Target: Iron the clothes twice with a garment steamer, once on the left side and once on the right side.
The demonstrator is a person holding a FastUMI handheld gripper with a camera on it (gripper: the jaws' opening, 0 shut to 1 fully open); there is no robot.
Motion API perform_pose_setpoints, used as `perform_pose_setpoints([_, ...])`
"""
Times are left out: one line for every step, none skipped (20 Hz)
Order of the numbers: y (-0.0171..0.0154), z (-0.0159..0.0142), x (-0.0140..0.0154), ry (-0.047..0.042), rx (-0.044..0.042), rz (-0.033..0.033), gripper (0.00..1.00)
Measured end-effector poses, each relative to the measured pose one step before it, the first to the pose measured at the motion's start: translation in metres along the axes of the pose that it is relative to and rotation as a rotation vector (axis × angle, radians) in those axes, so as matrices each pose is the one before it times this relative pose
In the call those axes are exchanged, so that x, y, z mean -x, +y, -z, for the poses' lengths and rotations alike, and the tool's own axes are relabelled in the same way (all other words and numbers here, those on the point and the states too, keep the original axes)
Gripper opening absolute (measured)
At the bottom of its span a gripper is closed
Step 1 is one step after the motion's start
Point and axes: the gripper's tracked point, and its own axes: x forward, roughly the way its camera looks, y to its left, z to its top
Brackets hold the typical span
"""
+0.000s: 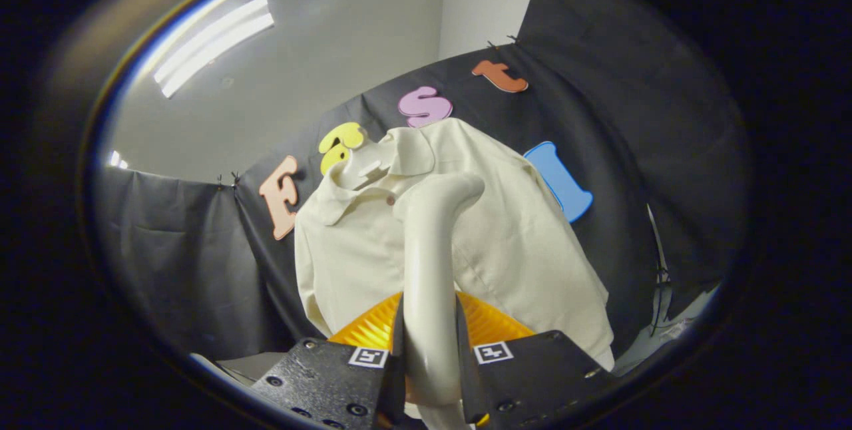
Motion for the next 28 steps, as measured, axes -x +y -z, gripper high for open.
perform_pose_setpoints([-0.00082, -0.00357, -0.00794, 0.00011, 0.01691, 0.00444, 0.33])
perform_pose_setpoints([-0.00143, -0.0051, -0.00915, -0.0052, 0.01226, 0.00299, 0.33])
perform_pose_setpoints([-0.00074, -0.00553, -0.00912, -0.01129, 0.00048, 0.00036, 0.32])
perform_pose_setpoints([0.00027, -0.00243, -0.00967, -0.00103, -0.01094, -0.00099, 0.32])
perform_pose_setpoints([-0.00178, -0.00103, -0.00687, -0.00047, -0.01142, 0.00067, 0.32])
perform_pose_setpoints([-0.00474, -0.0063, -0.0091, -0.01275, -0.00988, 0.00835, 0.32])
perform_pose_setpoints([-0.00312, -0.00495, -0.00638, -0.01745, -0.0175, 0.00522, 0.32])
perform_pose_setpoints([-0.00179, -0.00715, -0.00423, -0.02264, -0.017, 0.00265, 0.32])
perform_pose_setpoints([-0.00291, -0.00262, -0.00346, -0.00714, -0.01058, -0.00099, 0.32])
perform_pose_setpoints([-0.00237, -0.00196, -0.00365, -0.01097, -0.01381, -0.00563, 0.32])
perform_pose_setpoints([-0.00156, 0.00054, -0.00232, -0.00042, -0.01376, -0.00855, 0.32])
perform_pose_setpoints([-0.00047, 0.00244, -0.00206, 0.00425, -0.01045, -0.01043, 0.32])
perform_pose_setpoints([-0.00207, 0.00483, -0.00002, 0.0096, -0.00798, -0.00376, 0.32])
perform_pose_setpoints([-0.00553, 0.00792, 0.00132, 0.01497, 0.00361, -0.00063, 0.32])
perform_pose_setpoints([-0.00629, 0.00582, 0.00271, 0.00358, 0.01178, 0.00343, 0.32])
perform_pose_setpoints([-0.00526, 0.0077, 0.00391, 0.01855, 0.01333, 0.00654, 0.32])
perform_pose_setpoints([-0.00543, 0.00841, 0.0028, 0.01328, 0.00941, 0.01193, 0.32])
perform_pose_setpoints([-0.00395, 0.00974, 0.00349, 0.02393, 0.00852, 0.00866, 0.32])
perform_pose_setpoints([-0.00405, 0.00363, 0.00235, -0.00342, -0.00313, 0.00367, 0.32])
perform_pose_setpoints([-0.0052, 0.00806, 0.00153, 0.01358, -0.00431, 0.00077, 0.32])
perform_pose_setpoints([-0.00455, 0.00731, 0.00226, 0.01281, -0.01402, 0.00194, 0.32])
perform_pose_setpoints([-0.00517, 0.00667, 0.00231, 0.01063, -0.0133, 0.00395, 0.32])
perform_pose_setpoints([-0.00589, 0.00749, 0.00214, 0.00792, -0.00122, 0.00669, 0.32])
perform_pose_setpoints([-0.00589, 0.00615, 0.0027, 0.00373, -0.00531, 0.00793, 0.32])
perform_pose_setpoints([-0.00414, 0.00766, 0.00227, 0.01271, -0.00746, 0.00429, 0.32])
perform_pose_setpoints([-0.00487, 0.00752, 0.00272, 0.01066, -0.00155, 0.00723, 0.33])
perform_pose_setpoints([-0.00464, 0.00581, 0.00148, 0.00513, -0.0008, 0.00718, 0.33])
perform_pose_setpoints([-0.00467, 0.00621, 0.00247, 0.0071, -0.00194, 0.0039, 0.33])
